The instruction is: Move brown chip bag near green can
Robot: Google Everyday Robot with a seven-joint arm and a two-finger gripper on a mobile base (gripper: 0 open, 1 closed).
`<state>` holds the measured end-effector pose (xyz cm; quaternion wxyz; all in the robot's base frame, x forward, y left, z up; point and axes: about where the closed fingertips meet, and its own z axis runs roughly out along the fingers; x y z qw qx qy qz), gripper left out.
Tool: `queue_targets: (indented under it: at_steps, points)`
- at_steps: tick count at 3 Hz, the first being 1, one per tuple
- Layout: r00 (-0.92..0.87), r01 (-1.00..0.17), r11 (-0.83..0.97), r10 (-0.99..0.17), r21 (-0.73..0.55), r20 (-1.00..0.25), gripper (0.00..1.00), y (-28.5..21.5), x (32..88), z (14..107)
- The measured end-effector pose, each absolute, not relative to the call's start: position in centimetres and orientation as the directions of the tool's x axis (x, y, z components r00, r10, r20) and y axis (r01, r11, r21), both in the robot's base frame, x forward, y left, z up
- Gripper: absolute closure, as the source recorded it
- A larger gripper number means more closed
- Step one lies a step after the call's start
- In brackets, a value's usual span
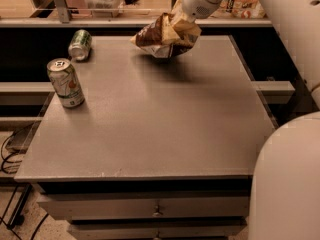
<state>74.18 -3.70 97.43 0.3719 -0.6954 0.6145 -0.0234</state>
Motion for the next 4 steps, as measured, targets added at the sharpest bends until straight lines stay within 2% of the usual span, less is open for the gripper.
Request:
queue_targets:
  at_steps: [1, 2, 4]
  points:
    - [0.229, -0.847, 0.028, -0.882, -0.531, -0.413, 1.00, -3.8, 74.1, 96.7]
    - [0.208, -0.863, 0.059, -0.863, -0.501, -0.461, 1.00, -2.0, 74.1, 95.1]
    - [0.253, -0.876, 0.057, -0.791, -0.479, -0.556, 1.00, 4.4, 75.8, 92.9]
